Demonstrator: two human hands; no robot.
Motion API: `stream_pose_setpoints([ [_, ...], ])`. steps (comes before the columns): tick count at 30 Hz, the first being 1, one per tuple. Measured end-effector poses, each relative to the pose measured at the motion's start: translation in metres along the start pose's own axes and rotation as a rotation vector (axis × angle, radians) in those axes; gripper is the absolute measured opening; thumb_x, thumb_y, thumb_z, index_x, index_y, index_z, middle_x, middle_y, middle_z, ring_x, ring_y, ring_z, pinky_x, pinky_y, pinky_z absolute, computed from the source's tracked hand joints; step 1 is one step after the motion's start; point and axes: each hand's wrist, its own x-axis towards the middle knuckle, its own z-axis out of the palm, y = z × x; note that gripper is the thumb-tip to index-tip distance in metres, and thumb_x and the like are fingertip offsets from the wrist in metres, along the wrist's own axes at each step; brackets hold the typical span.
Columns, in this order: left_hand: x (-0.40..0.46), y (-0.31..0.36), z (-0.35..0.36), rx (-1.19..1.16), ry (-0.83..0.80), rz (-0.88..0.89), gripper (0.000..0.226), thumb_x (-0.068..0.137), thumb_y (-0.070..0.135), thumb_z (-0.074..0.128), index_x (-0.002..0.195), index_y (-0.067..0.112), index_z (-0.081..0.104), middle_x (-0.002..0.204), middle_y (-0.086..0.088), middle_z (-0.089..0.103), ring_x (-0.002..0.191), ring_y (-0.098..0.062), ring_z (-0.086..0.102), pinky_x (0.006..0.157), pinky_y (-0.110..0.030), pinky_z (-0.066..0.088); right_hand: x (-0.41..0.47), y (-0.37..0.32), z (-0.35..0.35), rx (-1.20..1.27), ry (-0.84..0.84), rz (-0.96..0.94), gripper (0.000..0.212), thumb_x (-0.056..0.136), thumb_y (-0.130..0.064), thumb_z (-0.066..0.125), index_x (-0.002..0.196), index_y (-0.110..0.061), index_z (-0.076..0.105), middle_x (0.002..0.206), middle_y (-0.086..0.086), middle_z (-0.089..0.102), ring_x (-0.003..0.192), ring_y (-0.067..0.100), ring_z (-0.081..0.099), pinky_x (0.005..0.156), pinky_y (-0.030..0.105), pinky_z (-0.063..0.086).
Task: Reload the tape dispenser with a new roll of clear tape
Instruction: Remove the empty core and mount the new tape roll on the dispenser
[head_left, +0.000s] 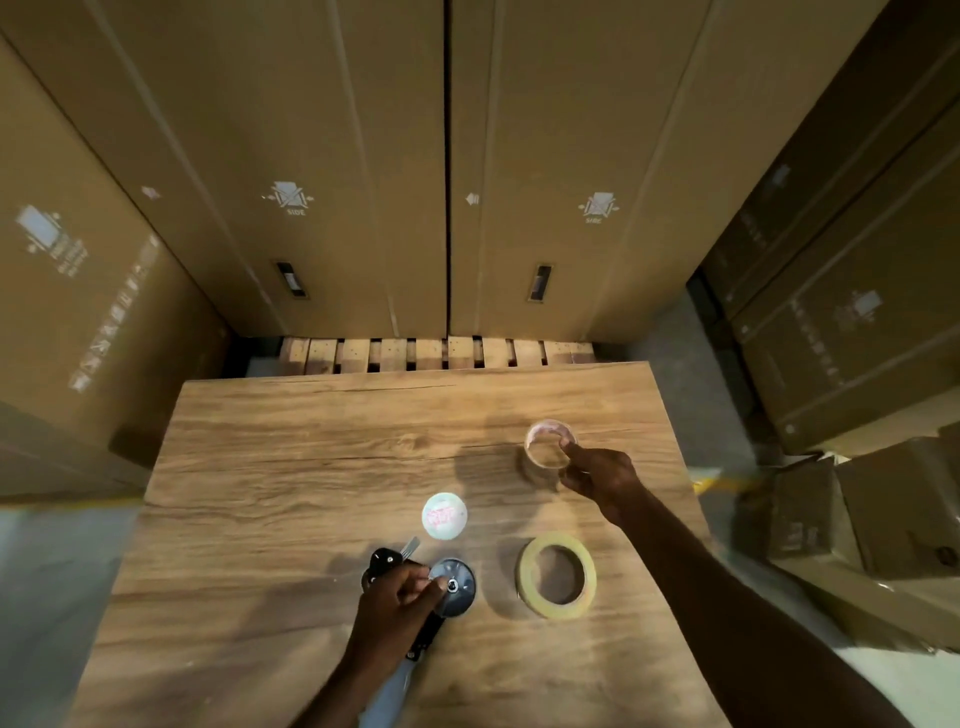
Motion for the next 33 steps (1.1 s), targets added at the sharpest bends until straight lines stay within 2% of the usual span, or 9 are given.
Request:
stream_pose_setpoints([
  [6, -0.003, -0.004, 0.003, 0.045, 0.025, 0.030, 0.009, 0.080, 0.013, 0.082, 0.086, 0.011, 0.075, 0.080, -0.004, 0.076, 0.084, 0.001, 0.068, 0.067, -0.005, 0.048, 0.019, 0.018, 0.002, -0.119, 0.034, 0.069, 0.033, 0.087, -0.014, 0.087, 0.058, 0.000, 0.080, 0.080, 0.027, 0.070, 0.055, 0.027, 0.058, 0.061, 0.035, 0.050],
  [10, -0.003, -0.006, 0.005, 0.047, 0.042, 0.033, 0.009, 0.079, 0.017, 0.083, 0.083, 0.014, 0.076, 0.077, -0.001, 0.076, 0.083, -0.002, 0.069, 0.067, -0.007, 0.048, 0.021, 0.022, 0.005, -0.123, 0.076, 0.089, 0.028, 0.083, -0.011, 0.090, 0.064, 0.003, 0.075, 0.076, 0.027, 0.066, 0.067, 0.032, 0.059, 0.067, 0.043, 0.050],
  [16, -0.002, -0.007, 0.009, 0.041, 0.042, 0.018, 0.009, 0.079, 0.017, 0.084, 0.081, 0.018, 0.075, 0.085, 0.019, 0.075, 0.081, -0.001, 0.070, 0.069, -0.011, 0.049, 0.011, 0.017, 0.000, -0.135, 0.105, 0.048, 0.032, 0.083, -0.013, 0.090, 0.059, 0.000, 0.075, 0.074, 0.025, 0.066, 0.051, 0.025, 0.056, 0.058, 0.035, 0.048],
  [19, -0.002, -0.004, 0.009, 0.056, 0.041, 0.014, 0.009, 0.080, 0.017, 0.083, 0.082, 0.018, 0.074, 0.080, 0.005, 0.075, 0.083, -0.002, 0.068, 0.068, -0.010, 0.048, -0.003, 0.018, -0.004, -0.073, 0.060, 0.015, 0.043, 0.086, -0.017, 0.088, 0.048, -0.007, 0.073, 0.059, 0.012, 0.069, 0.058, 0.027, 0.057, 0.063, 0.041, 0.052],
  [21, -0.002, -0.001, 0.007, 0.065, 0.051, -0.002, 0.014, 0.080, 0.018, 0.083, 0.083, 0.025, 0.071, 0.078, 0.003, 0.074, 0.080, -0.005, 0.069, 0.070, -0.013, 0.048, -0.013, 0.029, -0.008, -0.232, 0.119, -0.115, 0.034, 0.085, -0.028, 0.090, 0.064, -0.007, 0.074, 0.062, 0.006, 0.070, 0.066, 0.027, 0.063, 0.071, 0.046, 0.059],
  [23, -0.002, 0.002, 0.005, 0.071, 0.069, -0.008, 0.021, 0.079, 0.018, 0.082, 0.083, 0.031, 0.066, 0.083, 0.006, 0.072, 0.080, -0.003, 0.067, 0.073, -0.019, 0.047, -0.030, 0.046, -0.013, -0.585, 0.156, -0.286, 0.035, 0.080, -0.042, 0.091, 0.087, -0.010, 0.078, 0.078, 0.006, 0.075, 0.075, 0.021, 0.067, 0.074, 0.039, 0.057],
  [27, -0.001, 0.006, 0.002, 0.089, 0.058, 0.007, 0.032, 0.080, 0.018, 0.082, 0.079, 0.040, 0.059, 0.082, 0.012, 0.067, 0.080, 0.005, 0.062, 0.071, -0.013, 0.045, -0.075, 0.080, -0.025, -0.861, -0.031, -0.343, 0.093, 0.061, -0.062, 0.094, 0.136, -0.015, 0.065, 0.120, 0.007, 0.066, 0.110, 0.022, 0.064, 0.093, 0.037, 0.055],
  [30, -0.003, 0.008, 0.005, 0.100, 0.034, 0.004, 0.032, 0.081, 0.018, 0.082, 0.080, 0.039, 0.059, 0.080, 0.012, 0.067, 0.074, 0.008, 0.064, 0.066, -0.002, 0.044, -0.086, 0.100, -0.031, -1.065, -0.104, -0.378, 0.144, 0.036, -0.097, 0.074, 0.152, -0.015, 0.048, 0.137, 0.010, 0.059, 0.125, 0.029, 0.057, 0.104, 0.041, 0.050],
  [33, -0.006, 0.009, 0.008, 0.101, 0.014, 0.012, 0.033, 0.082, 0.013, 0.080, 0.078, 0.037, 0.059, 0.080, 0.015, 0.067, 0.072, 0.013, 0.063, 0.067, 0.001, 0.044, -0.088, 0.103, -0.033, -1.214, -0.194, -0.343, 0.154, 0.033, -0.088, 0.083, 0.159, -0.015, 0.035, 0.149, 0.010, 0.050, 0.135, 0.033, 0.049, 0.108, 0.040, 0.046],
])
